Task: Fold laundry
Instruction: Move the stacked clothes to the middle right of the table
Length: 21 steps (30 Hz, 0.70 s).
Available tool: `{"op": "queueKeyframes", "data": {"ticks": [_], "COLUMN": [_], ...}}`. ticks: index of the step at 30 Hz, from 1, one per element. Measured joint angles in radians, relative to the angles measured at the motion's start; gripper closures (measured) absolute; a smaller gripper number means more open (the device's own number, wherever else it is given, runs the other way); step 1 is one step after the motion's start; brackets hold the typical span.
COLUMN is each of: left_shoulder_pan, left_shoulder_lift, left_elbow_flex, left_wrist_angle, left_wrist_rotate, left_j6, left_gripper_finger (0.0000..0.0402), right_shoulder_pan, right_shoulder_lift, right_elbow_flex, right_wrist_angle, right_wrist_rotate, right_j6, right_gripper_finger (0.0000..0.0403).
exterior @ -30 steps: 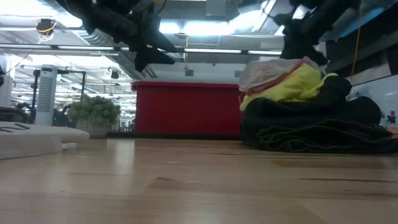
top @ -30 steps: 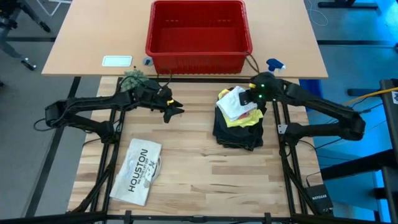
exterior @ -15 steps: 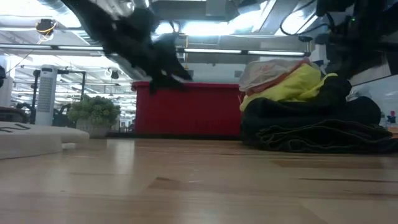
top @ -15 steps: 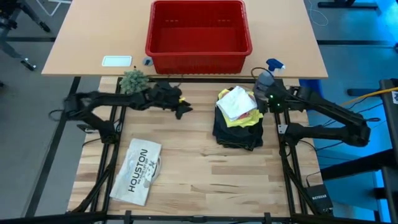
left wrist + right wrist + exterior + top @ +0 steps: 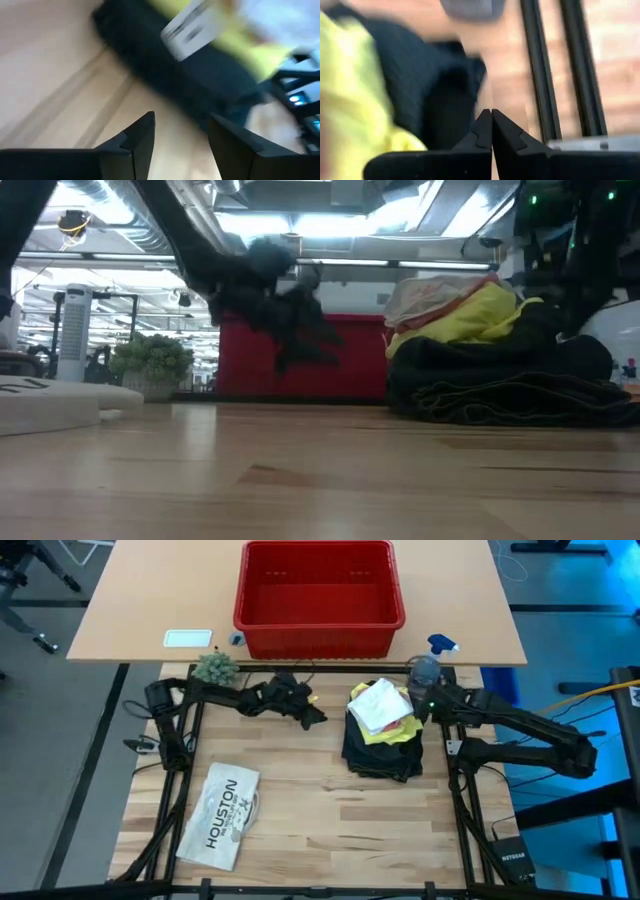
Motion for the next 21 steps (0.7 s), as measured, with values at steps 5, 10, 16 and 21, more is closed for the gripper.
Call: {"op": "queueKeyframes", "data": {"ticks": [5,10,16,21], "left_shoulder_pan": [0.047,0.111,0.115,0.071], "left_shoulder_lift": [-0.169,-0.182,-0.102,-0.002], "left_elbow_flex": [0.005,0.003,0.003,0.002], "left_wrist_angle": [-0.165,-0.232,-0.133,-0.056], "left_wrist_rotate": [-0.083,-0.095,-0.084,-0.067], "left_j6": [0.183,0.219,0.184,0.086], "left_gripper_finger": [0.0250,0.0258,0.0258,0.0258], "right_shoulder_pan": [0.000,-0.068,-0.146,-0.152], "right_shoulder_lift": [-0.047,-0.062,-0.020,0.036], "right_elbow_flex": [0.103,0.102,0.040,-0.036], "right_wrist_angle": [-0.054,-0.137,-0.106,-0.019], "right_wrist_rotate": [0.138,0.100,-0.009,-0.104], "right_j6": [-0.058,-0.100,-0.066,-0.049], "right_gripper_finger": [0.0403,0.0403,0.0403,0.0403]}}
